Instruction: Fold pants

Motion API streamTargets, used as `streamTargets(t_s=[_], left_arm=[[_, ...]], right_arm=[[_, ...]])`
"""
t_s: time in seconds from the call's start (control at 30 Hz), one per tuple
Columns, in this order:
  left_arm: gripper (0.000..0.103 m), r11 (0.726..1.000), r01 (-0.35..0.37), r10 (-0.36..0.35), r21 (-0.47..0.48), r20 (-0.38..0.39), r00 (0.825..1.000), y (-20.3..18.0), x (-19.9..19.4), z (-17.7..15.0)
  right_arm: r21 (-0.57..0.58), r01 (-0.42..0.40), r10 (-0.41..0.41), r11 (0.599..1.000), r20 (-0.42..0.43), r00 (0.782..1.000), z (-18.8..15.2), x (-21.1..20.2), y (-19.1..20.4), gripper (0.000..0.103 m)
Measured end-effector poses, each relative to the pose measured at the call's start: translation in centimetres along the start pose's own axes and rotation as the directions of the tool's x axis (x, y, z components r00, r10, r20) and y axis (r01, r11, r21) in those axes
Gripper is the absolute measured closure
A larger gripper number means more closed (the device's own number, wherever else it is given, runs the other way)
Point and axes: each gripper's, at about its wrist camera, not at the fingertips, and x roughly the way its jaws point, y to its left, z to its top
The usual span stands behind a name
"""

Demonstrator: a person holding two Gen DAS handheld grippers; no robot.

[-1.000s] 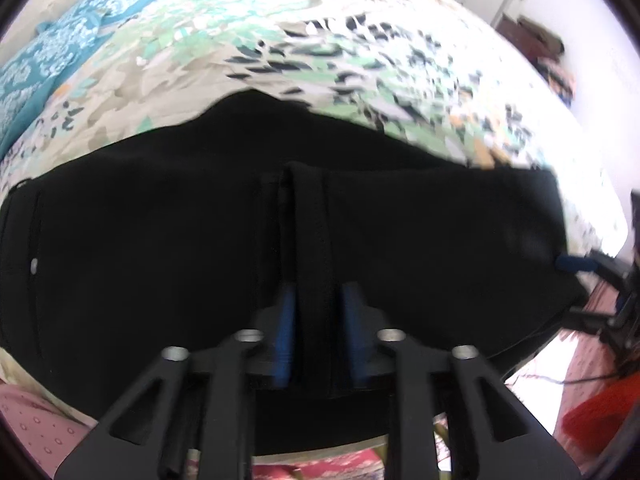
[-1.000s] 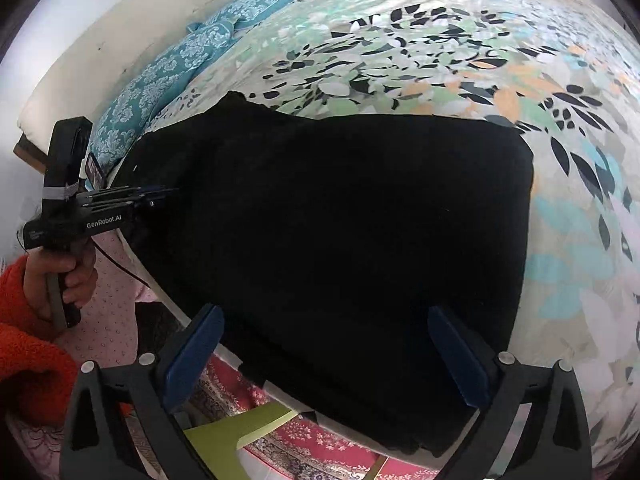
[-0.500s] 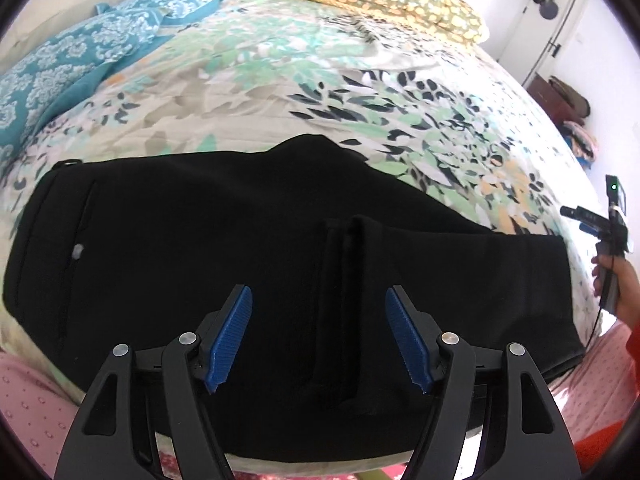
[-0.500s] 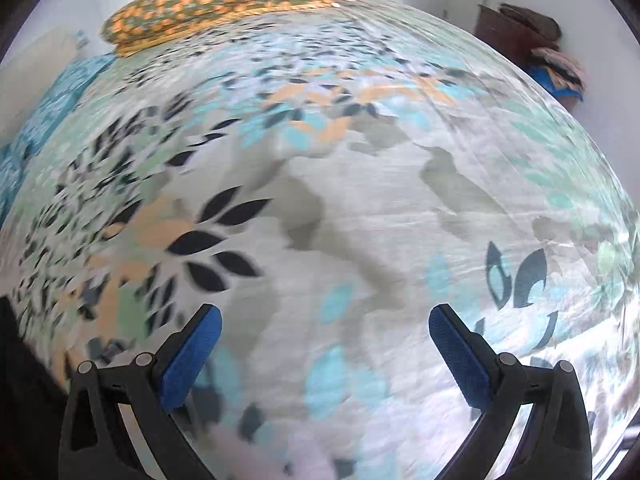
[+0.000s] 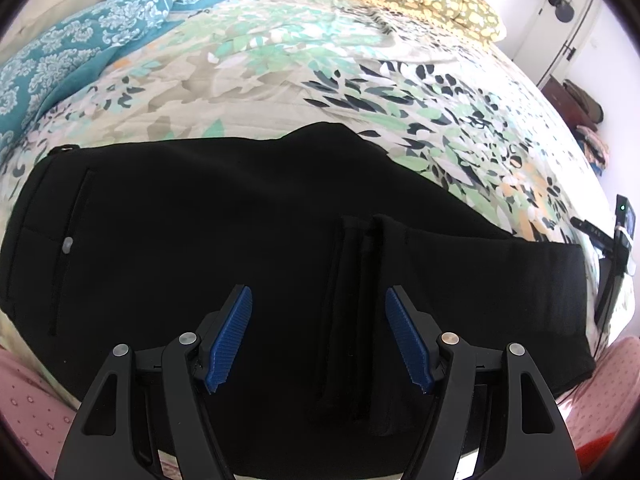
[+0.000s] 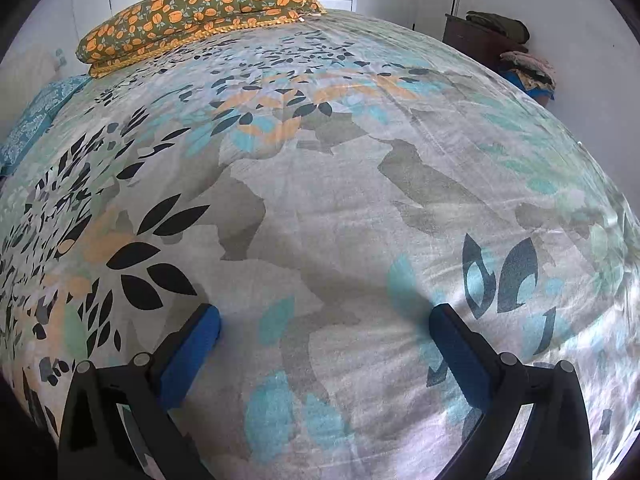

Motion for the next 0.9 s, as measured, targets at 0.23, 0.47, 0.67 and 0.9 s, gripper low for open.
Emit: streamTargets(t_s=[0.23, 0.47, 0.67, 0.9], left_arm=[[0.031, 1.0, 0.006, -0.005, -0.023, 0.022, 1.0, 0.7, -1.0, -0.1], [0.031, 0.997, 0.013, -0.01, -0.07, 0.045, 0.999, 1.8, -1.5, 0.3], [0.031, 0.998, 0.01, -0.007, -0.066, 0.038, 0.999, 1.6, -1.3, 0.2], [0.031, 0.998, 0.001, 0.001, -0.057, 0.033, 0.999, 1.5, -1.1, 0.2]], right_arm=[[-0.001, 0.002, -0.002, 1.0, 0.0, 1.0, 0.0, -0.1, 0.0, 0.0], [-0.001, 0.001, -0.001, 1.0, 0.001, 1.0, 0.0, 0.0, -0.1, 0.0], [-0.001, 0.001, -0.001, 1.0, 0.001, 1.0, 0.0, 0.0, -0.1, 0.0], [-0.001, 0.001, -0.001, 1.0, 0.001, 1.0, 0.0, 0.0, -0.1, 0.0]])
